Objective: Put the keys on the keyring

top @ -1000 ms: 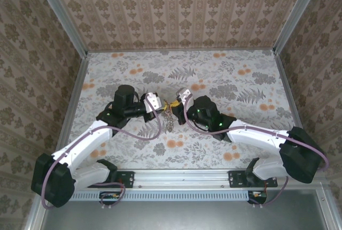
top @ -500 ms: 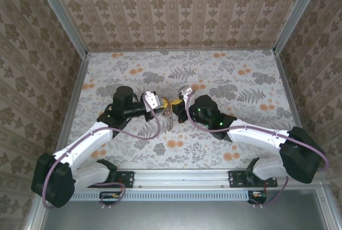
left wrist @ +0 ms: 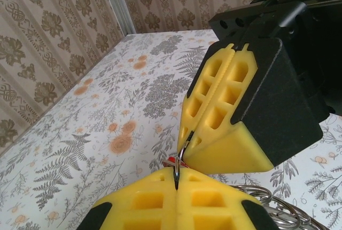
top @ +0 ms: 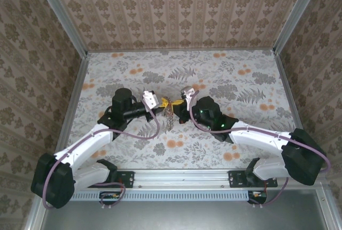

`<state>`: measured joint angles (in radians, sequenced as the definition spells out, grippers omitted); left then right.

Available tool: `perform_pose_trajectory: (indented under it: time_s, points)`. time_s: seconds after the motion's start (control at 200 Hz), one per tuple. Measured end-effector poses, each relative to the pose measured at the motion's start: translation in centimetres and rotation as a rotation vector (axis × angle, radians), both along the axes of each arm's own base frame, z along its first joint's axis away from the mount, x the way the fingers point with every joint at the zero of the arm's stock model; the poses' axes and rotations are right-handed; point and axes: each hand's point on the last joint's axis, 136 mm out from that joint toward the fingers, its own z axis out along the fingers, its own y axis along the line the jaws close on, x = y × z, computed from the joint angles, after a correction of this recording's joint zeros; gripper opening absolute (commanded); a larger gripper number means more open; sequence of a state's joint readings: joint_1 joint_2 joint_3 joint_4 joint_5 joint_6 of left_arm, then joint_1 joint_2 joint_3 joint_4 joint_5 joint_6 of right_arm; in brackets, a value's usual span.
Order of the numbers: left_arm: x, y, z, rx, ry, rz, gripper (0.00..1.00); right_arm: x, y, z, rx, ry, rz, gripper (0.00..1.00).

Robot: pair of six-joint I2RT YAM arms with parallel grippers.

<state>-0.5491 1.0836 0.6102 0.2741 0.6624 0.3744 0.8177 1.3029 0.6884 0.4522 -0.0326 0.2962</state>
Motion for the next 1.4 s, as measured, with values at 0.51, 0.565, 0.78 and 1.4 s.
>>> perform_pose_trajectory:
  time_s: [0.51,0.565,0.78,1.4]
  points:
    - [0.1,-0.2,3.0,-0.118,-0.054,0.005,0.00,0.1,-1.5,-2.4,-0.005,0.065,-0.055,0.00]
    - [0.1,-0.1,3.3,-0.130,-0.061,0.007,0.00,0.1,-1.6,-2.6,-0.007,0.067,-0.057,0.00]
    - [0.2,-0.1,3.7,-0.149,-0.059,0.005,0.00,-0.3,-2.0,-1.5,-0.003,0.016,-0.047,0.00]
    - [-1.3,-0.2,2.8,-0.115,-0.020,-0.088,0.00,-2.5,-1.3,3.2,-0.156,-0.274,0.152,0.00]
